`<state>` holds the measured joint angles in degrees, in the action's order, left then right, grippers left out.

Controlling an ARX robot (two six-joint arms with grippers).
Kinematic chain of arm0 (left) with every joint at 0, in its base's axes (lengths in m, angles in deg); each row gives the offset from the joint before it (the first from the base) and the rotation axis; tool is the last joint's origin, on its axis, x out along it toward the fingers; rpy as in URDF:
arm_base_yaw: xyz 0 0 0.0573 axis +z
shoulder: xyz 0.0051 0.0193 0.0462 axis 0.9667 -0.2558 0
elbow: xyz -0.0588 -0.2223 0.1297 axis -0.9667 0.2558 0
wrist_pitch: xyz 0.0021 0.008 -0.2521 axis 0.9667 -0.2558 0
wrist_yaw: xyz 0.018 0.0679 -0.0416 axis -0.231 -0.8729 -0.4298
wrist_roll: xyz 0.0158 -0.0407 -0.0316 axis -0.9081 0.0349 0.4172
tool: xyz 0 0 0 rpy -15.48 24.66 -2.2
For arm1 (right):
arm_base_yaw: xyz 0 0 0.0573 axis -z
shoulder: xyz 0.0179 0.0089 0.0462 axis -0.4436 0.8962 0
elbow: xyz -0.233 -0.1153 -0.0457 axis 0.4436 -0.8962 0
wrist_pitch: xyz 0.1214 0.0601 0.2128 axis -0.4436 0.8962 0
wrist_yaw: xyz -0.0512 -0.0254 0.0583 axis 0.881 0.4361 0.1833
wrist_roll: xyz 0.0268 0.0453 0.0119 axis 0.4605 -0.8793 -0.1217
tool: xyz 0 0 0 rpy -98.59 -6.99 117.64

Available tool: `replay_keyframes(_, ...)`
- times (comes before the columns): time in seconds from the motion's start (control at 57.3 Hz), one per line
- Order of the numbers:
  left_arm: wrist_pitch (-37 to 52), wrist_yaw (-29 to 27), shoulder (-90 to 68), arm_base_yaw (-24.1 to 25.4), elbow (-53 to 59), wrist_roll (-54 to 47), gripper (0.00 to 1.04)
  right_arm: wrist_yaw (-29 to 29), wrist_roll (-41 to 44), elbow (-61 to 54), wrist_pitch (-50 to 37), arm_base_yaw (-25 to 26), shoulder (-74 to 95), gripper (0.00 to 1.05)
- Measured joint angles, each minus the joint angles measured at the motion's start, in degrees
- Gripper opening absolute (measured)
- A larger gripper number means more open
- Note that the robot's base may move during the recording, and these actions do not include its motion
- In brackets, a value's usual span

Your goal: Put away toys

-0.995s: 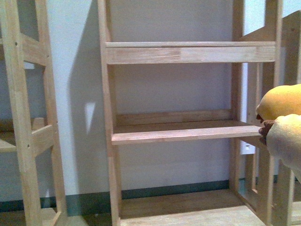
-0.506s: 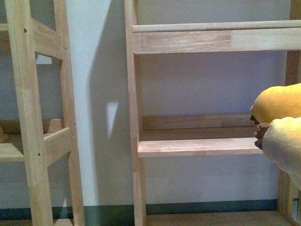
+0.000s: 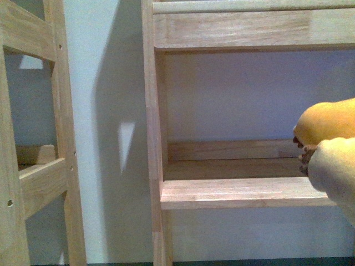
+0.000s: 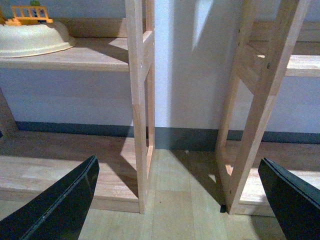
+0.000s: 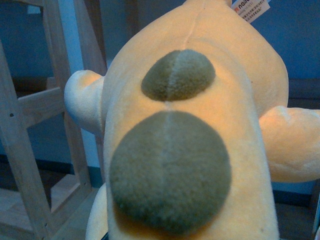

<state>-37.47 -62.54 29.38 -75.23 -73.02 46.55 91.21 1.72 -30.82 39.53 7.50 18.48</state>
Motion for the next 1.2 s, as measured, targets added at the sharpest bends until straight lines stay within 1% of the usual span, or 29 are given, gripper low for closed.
replay_keyframes(0.367,0.0,0.04,-0.04,0.0,0.0,0.0,0.99,0.02,0.07,0.0,0.11,-0.02,0.02,0.19)
replay_keyframes(0.401,0.0,0.04,-0.04,0.0,0.0,0.0,0.99,0.79,0.42,0.35,1.38,-0.17,0.13,0.19)
replay_keyframes(0.419,0.0,0.04,-0.04,0.0,0.0,0.0,0.99,1.77,1.09,1.46,4.46,-0.17,0.37,0.19)
replay_keyframes(0.454,0.0,0.04,-0.04,0.0,0.0,0.0,0.99,1.84,1.75,2.95,7.41,-0.02,0.98,0.19)
replay_keyframes(0.541,0.0,0.04,-0.04,0.0,0.0,0.0,0.99,1.01,2.75,6.4,10.25,1.51,3.5,0.19)
replay_keyframes(0.593,0.0,0.04,-0.04,0.0,0.0,0.0,0.99,-0.46,3.21,9.77,10.21,3.19,5.62,0.19)
replay_keyframes(0.663,0.0,0.04,-0.04,0.02,0.0,0.0,0.99,-3.15,4.2,16.98,9.66,5.75,8.76,0.19)
replay_keyframes(0.82,-0.02,0.04,-0.04,0.0,0.0,0.0,0.99,-7.17,4.79,29.05,9.4,8.52,14.56,0.19)
replay_keyframes(0.89,0.0,0.04,-0.04,0.0,0.0,0.0,0.99,-9.29,4.96,37.31,9.7,9.6,19.37,0.19)
replay_keyframes(0.96,0.0,0.04,-0.04,0.0,0.0,0.0,0.99,-10.23,4.98,41.97,10.34,10.21,22.03,0.19)
replay_keyframes(1.047,0.0,0.04,-0.04,0.0,0.0,0.0,0.99,-11.96,4.79,50.64,12.5,11.96,26.64,0.19)
replay_keyframes(1.082,0.0,0.04,-0.04,0.0,0.0,0.0,0.99,-12.17,4.68,52.22,12.81,12.26,27.54,0.19)
replay_keyframes(1.152,0.0,0.04,-0.04,0.0,0.0,0.0,0.99,-12.52,4.44,59.93,13.88,13.25,32.3,0.19)
replay_keyframes(1.204,-0.02,0.04,-0.04,0.02,0.0,0.0,0.99,-12.52,4.35,63.67,14.51,13.55,34.93,0.19)
